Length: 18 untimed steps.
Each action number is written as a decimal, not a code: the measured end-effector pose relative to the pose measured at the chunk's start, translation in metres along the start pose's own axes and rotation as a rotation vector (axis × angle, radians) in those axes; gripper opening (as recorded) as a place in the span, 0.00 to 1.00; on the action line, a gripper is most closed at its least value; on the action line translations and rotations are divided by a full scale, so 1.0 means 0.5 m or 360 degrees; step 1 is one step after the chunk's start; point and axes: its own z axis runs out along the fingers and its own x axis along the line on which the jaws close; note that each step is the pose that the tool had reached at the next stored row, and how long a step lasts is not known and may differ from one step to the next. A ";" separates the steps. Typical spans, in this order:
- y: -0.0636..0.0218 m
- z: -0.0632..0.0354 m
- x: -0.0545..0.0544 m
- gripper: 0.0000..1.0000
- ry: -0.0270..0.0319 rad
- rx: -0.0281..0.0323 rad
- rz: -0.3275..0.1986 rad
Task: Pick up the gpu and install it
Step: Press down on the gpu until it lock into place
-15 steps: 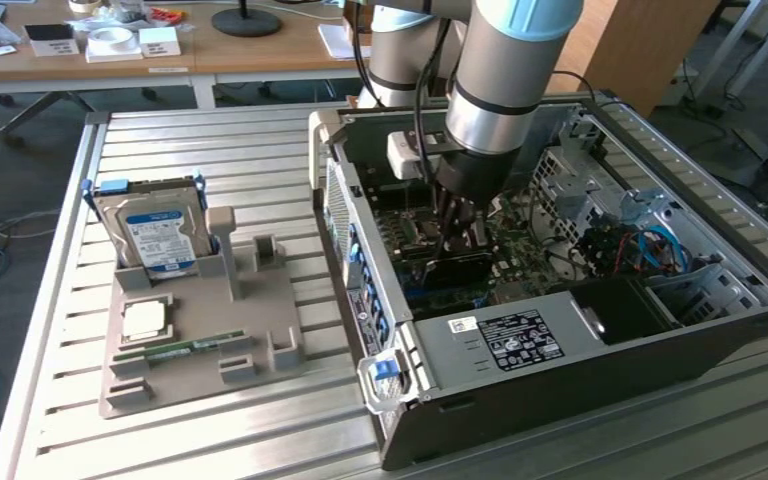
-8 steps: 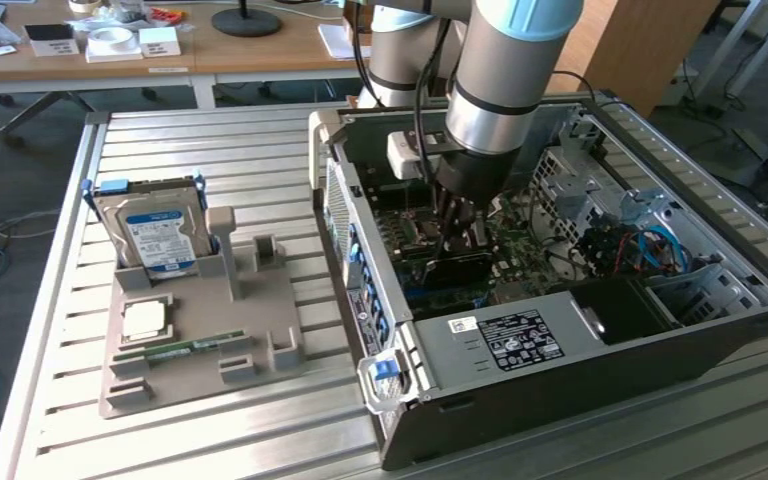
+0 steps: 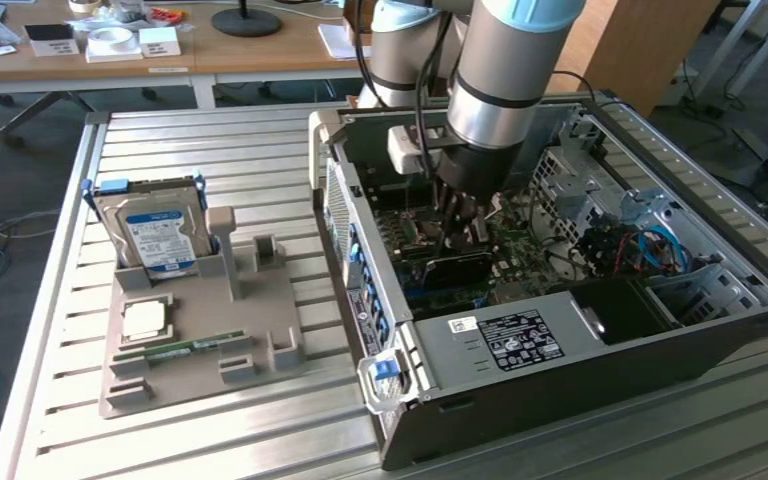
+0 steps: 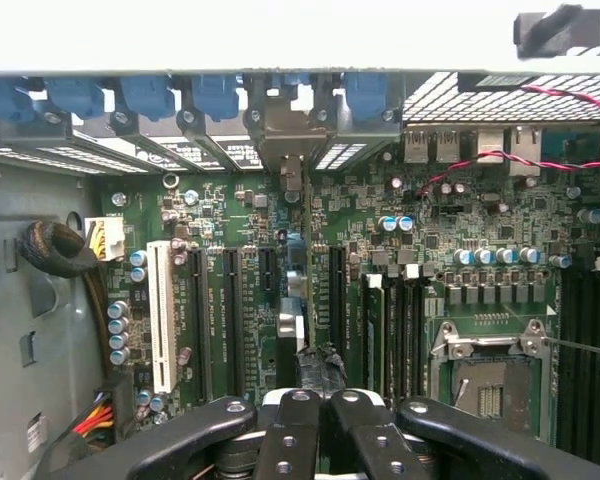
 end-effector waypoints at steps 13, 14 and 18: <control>0.000 -0.071 -0.002 0.11 0.00000 0.00000 0.0000; 0.000 -0.077 -0.003 0.11 0.00002 -0.00001 0.0000; 0.000 -0.096 -0.003 0.11 0.00001 0.00001 0.0000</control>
